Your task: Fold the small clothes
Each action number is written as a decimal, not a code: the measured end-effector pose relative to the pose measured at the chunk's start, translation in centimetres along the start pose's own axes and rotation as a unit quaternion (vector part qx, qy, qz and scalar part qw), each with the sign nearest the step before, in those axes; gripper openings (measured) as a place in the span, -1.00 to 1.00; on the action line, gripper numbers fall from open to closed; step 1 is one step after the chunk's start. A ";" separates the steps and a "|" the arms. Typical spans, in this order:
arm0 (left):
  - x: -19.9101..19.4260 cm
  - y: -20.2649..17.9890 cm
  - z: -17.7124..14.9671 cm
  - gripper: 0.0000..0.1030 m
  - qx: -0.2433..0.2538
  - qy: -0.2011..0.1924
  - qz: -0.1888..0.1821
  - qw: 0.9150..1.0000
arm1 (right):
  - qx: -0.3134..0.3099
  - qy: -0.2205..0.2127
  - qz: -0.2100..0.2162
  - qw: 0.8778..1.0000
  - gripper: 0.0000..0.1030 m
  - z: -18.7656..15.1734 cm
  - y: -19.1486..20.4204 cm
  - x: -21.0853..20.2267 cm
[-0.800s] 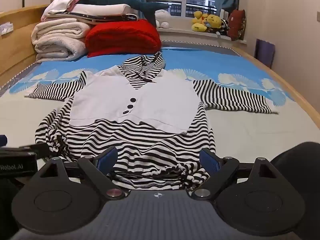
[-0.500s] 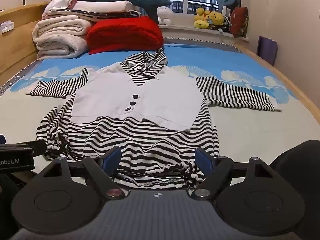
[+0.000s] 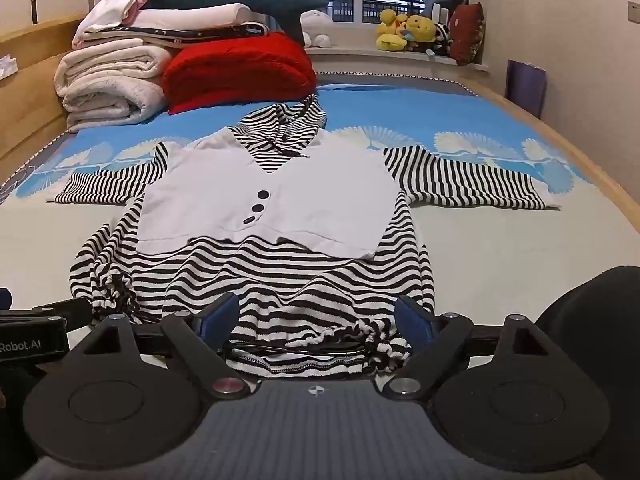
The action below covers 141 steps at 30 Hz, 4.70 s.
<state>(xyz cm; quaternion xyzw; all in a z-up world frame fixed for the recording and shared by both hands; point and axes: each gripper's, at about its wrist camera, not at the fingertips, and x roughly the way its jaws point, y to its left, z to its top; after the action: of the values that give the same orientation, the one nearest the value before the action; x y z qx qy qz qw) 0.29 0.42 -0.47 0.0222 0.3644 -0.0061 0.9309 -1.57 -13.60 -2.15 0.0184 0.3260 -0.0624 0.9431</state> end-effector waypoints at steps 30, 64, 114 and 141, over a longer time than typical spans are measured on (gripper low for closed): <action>0.2 0.4 0.2 0.99 -0.007 0.006 0.001 1.000 | 0.002 0.006 0.000 1.000 0.71 0.0 0.0 0.2; 13.5 6.3 10.1 0.99 0.044 0.052 -0.003 0.998 | 0.091 0.044 -0.011 0.995 0.62 7.0 -10.9 10.8; 19.5 7.8 4.7 0.12 -0.009 0.242 0.008 0.970 | 0.032 0.273 -0.030 0.961 0.37 1.0 -11.1 16.5; 12.2 4.5 9.7 0.51 0.026 -0.042 -0.005 0.999 | -0.003 -0.159 -0.072 0.985 0.49 14.2 -12.2 4.9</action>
<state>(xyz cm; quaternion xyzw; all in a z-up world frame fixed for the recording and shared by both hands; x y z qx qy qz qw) 15.95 4.55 -1.40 0.0448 0.3245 -0.0210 0.9446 9.39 -27.27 6.11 -0.0181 0.1729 -0.1312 0.9760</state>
